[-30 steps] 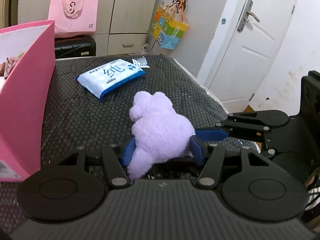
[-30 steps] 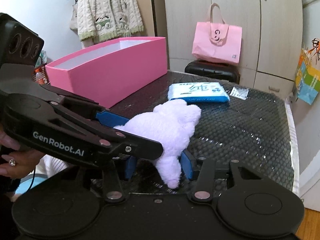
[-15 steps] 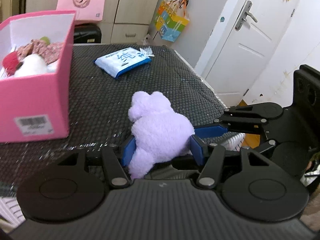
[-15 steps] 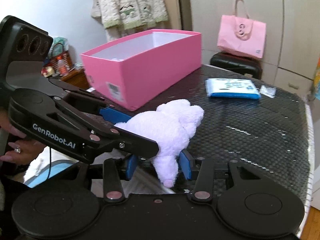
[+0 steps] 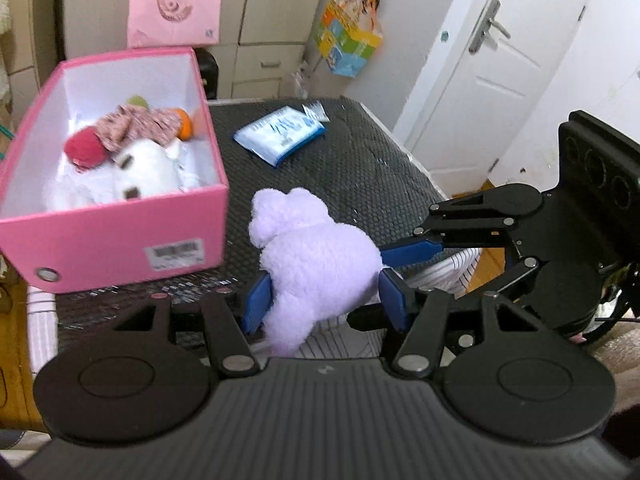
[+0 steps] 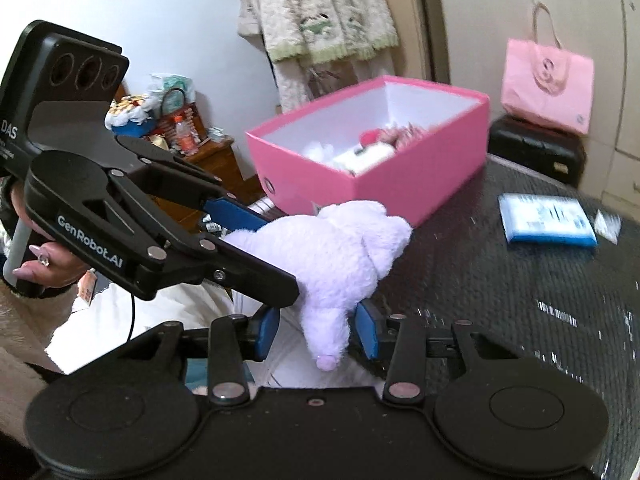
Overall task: Organize soft objects
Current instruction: 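Lift the lilac plush with both tools and carry it over the pink box, then open both tools to drop the lilac plush into the box, then move both tools back toward the blue wipes pack on the table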
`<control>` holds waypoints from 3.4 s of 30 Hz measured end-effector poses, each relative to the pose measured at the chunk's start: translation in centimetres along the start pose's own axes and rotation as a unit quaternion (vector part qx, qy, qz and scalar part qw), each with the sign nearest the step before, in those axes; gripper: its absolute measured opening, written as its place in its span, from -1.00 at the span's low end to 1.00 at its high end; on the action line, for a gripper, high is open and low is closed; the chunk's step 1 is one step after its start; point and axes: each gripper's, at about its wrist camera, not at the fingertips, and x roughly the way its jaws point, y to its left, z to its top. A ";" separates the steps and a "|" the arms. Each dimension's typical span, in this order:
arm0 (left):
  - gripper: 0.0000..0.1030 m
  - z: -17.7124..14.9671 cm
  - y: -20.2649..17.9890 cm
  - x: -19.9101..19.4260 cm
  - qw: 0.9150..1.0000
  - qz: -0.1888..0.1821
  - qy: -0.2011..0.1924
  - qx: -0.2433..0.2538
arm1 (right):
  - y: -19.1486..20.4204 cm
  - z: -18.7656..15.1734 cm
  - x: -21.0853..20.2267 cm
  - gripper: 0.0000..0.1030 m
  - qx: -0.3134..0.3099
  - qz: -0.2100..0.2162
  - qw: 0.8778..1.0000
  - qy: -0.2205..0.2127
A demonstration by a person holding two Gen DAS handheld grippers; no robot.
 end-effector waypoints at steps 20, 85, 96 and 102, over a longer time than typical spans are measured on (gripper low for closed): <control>0.10 5.4 8.1 -3.8 0.992 0.039 -0.117 0.001 | 0.1 10.3 5.4 -0.08 -0.082 -0.029 0.995 -0.058; 0.47 6.3 2.8 -6.6 0.985 0.094 -0.105 0.104 | -2.4 10.4 -2.3 0.16 -0.068 -0.077 0.992 -0.078; 0.61 3.4 -5.4 -4.1 0.974 0.059 -0.083 0.203 | -3.4 5.5 -6.7 0.23 -0.059 -0.120 0.987 -0.087; 0.61 3.0 -6.8 -1.3 0.978 0.035 -0.085 0.189 | -5.4 2.8 -7.9 0.25 -0.044 -0.122 0.987 -0.098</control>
